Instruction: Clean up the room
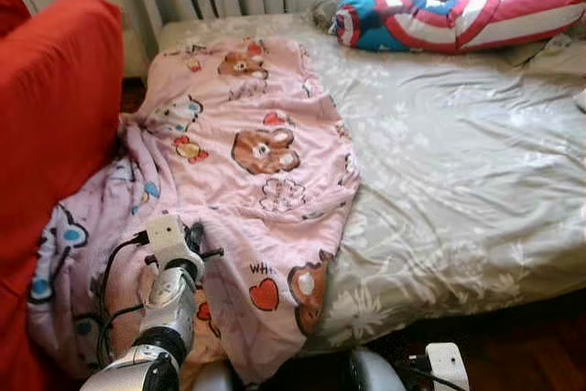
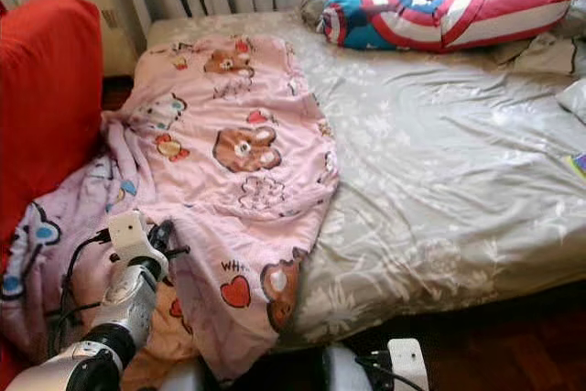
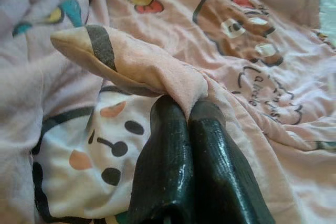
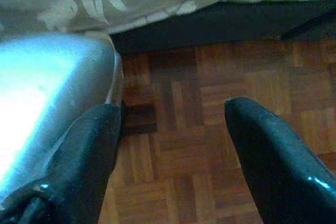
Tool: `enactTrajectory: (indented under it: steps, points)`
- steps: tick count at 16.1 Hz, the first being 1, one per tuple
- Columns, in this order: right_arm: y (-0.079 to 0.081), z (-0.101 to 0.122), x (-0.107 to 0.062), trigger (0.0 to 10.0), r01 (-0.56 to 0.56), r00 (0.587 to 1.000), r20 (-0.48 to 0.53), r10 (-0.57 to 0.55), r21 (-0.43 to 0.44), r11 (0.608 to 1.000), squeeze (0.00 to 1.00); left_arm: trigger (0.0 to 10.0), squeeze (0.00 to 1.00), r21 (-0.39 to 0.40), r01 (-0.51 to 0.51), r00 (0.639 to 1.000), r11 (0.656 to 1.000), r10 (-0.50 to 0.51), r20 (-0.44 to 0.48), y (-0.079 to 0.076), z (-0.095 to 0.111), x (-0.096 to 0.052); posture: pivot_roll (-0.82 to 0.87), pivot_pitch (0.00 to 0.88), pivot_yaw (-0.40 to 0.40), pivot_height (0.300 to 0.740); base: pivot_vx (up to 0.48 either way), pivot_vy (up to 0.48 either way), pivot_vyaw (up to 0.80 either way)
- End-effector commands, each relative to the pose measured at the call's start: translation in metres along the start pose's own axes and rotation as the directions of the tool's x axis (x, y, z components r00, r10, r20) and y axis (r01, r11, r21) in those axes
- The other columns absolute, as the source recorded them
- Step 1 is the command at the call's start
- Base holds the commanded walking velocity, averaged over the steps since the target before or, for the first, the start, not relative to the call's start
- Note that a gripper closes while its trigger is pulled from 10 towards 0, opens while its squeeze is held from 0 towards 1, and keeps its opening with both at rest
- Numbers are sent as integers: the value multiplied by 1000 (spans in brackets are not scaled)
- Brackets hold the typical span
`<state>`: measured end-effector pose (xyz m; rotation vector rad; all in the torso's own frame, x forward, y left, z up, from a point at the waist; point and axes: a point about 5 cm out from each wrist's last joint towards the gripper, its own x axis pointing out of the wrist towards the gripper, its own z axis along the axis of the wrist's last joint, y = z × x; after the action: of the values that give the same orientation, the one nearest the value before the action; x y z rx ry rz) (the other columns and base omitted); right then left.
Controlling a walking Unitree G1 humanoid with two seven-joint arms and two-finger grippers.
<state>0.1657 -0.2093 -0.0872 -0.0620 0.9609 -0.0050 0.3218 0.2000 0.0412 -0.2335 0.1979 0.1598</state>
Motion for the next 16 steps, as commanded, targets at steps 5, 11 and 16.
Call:
enactTrajectory:
  steps: [5,11,16]
  points:
    - [10,6,3,10000,-27,1000,4,27,-11,1000,0,10000,0,22,16,999,1000,-17,45,0,6,0,-44,0,-12,740,0,0,0]
    - [12,5,3,10000,-26,1000,-2,26,0,1000,0,10000,0,10,40,995,999,-41,86,-3,10,-1,-35,0,-13,740,0,0,0]
    - [12,6,3,10000,-30,1000,-5,30,-4,1000,0,10000,0,66,82,991,994,-89,99,-6,12,-2,-32,0,-12,740,0,0,0]
